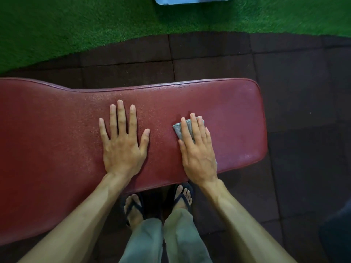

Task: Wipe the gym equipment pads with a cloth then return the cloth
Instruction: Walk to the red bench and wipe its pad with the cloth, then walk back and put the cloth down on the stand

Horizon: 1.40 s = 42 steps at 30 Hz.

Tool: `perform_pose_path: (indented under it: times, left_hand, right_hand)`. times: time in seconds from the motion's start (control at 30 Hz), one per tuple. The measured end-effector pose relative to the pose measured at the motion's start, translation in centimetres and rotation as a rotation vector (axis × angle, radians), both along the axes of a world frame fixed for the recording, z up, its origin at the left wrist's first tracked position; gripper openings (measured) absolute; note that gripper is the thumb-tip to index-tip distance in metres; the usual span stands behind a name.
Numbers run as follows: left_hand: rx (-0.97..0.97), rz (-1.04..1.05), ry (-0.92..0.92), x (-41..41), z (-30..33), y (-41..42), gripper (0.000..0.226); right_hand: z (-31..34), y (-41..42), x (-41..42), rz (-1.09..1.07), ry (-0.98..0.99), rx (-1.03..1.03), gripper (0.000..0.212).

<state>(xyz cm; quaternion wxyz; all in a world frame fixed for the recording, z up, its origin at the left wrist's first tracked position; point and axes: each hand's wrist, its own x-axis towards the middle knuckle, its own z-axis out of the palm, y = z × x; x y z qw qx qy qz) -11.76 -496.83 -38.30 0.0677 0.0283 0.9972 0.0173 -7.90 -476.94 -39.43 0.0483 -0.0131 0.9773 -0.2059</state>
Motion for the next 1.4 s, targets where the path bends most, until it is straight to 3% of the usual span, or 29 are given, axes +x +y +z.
perform_pose_path:
  times: [0.17,0.3,0.4,0.57,0.67,0.73,0.83,1.03,1.13,1.4]
  left_hand:
    - [0.044,-0.010,-0.062,-0.1,0.9,-0.1,0.069]
    - [0.190,-0.022,-0.323,1.3,5.4,-0.2,0.064]
    - [0.191,-0.117,-0.509,5.4,11.4,0.1,0.059]
    - [0.151,-0.284,-0.739,12.5,20.4,1.9,0.047]
    - [0.213,-0.329,-0.862,15.4,23.9,5.0,0.064]
    - [0.228,-0.354,-0.907,16.6,25.6,7.9,0.056]
    - [0.219,-0.474,-0.953,17.1,27.8,14.1,0.036]
    - [0.074,-0.795,-0.904,15.4,29.4,31.7,0.037]
    - [0.073,-0.839,-0.902,15.3,31.1,42.6,0.039]
    - [0.132,-0.886,-0.898,16.1,34.7,68.5,0.037]
  right_hand:
    - [1.4,0.6,-0.3,-0.159,0.030,-0.266,0.046]
    - [6.5,1.1,2.4,-0.351,-0.136,-0.509,0.044]
    - [12.0,0.9,7.5,-0.549,-0.319,-0.689,0.042]
    - [21.2,1.1,17.4,-0.792,-0.503,-0.694,0.031]
    - [26.0,2.2,21.3,-0.897,-0.537,-0.682,0.032]
    - [28.3,3.5,23.1,-0.979,-0.568,-0.693,0.034]
    - [30.5,7.1,24.8,-1.104,-0.506,-0.722,0.034]
    - [31.4,19.5,26.4,-1.244,-0.313,-0.698,0.038]
    - [31.9,28.5,27.6,-1.247,-0.391,-0.695,0.041]
    - [34.4,51.6,28.7,-1.372,-0.320,-0.663,0.036]
